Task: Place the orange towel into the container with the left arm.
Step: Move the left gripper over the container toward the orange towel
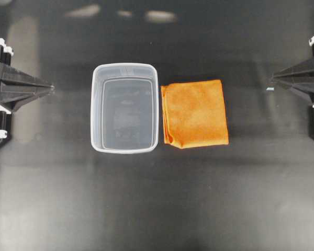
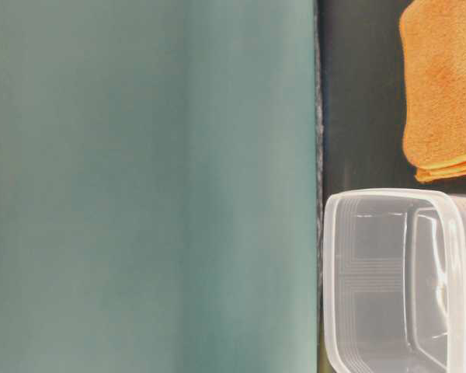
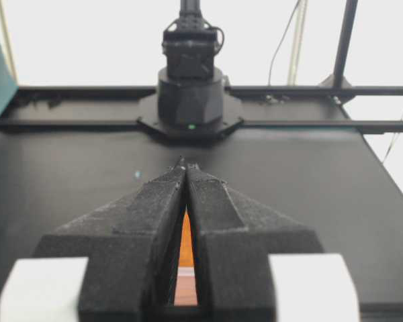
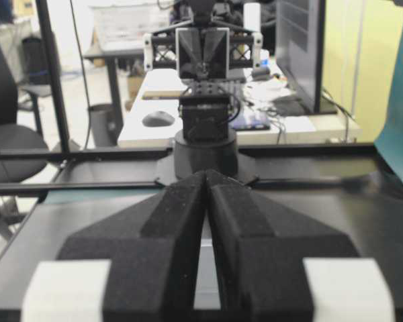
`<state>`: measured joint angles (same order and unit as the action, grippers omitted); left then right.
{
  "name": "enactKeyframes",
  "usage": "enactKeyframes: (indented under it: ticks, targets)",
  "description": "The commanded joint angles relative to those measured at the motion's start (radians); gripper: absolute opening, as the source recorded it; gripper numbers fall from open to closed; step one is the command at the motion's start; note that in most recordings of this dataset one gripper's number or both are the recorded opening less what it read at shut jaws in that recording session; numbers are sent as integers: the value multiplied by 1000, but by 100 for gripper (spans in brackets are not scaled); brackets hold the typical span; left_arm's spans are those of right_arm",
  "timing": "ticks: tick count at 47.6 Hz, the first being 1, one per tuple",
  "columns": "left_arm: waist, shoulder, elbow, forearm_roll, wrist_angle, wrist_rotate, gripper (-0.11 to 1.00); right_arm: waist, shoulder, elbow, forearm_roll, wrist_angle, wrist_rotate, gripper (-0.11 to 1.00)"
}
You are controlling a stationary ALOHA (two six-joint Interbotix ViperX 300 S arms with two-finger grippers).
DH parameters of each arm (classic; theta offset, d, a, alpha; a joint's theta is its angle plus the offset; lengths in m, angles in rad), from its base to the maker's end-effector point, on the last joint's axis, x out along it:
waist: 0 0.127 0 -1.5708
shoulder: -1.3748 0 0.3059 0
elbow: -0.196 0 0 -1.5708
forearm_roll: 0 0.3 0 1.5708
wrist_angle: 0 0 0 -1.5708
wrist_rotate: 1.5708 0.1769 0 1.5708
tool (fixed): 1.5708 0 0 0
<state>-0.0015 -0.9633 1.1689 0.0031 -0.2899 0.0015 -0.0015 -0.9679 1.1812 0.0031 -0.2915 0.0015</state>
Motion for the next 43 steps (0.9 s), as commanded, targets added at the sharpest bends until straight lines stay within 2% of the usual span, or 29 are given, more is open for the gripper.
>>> enactKeyframes:
  ticks: [1,6,23,36,39,43]
  targets:
    - [11,55,-86,38,31,-34,6,2,0,-26,2,-6,11,1]
    - [8,141,-187,40,129,-43,0,-8,-26,-32,17,61,14,1]
    - [6,517,-641,41,595,-32,0,-44,-184,-75,15,508,12,1]
    - [-3,815,-934,41,881,-32,0,-41,-287,-60,26,621,15,1]
    - [-3,876,-989,41,931,-31,1,-41,-298,-54,26,626,15,6]
    - [-2,945,-1042,41,953,-29,5,-51,-305,-49,26,629,15,25]
